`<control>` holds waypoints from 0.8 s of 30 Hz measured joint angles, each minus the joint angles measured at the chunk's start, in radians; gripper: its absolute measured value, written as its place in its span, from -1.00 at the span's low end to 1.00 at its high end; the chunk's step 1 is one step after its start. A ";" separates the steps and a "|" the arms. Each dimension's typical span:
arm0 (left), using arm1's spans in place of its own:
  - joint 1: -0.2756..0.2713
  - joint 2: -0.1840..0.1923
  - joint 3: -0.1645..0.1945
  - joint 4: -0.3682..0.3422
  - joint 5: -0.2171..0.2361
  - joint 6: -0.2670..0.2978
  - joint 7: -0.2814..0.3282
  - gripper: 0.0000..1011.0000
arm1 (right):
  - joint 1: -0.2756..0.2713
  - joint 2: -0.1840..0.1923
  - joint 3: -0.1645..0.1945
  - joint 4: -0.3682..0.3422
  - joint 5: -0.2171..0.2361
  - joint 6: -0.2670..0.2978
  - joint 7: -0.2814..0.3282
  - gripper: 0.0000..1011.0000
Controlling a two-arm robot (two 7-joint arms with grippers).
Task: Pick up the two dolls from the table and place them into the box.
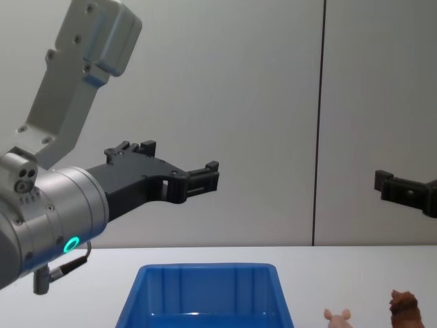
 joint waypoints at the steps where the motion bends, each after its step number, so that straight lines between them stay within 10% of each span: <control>1: 0.000 0.000 0.000 0.000 0.000 0.000 0.000 0.98 | 0.000 0.000 0.000 0.000 0.000 0.000 0.000 0.98; 24: 0.000 0.000 0.000 0.000 0.000 0.000 0.000 0.98 | 0.000 0.000 0.000 0.000 0.000 0.000 0.000 0.98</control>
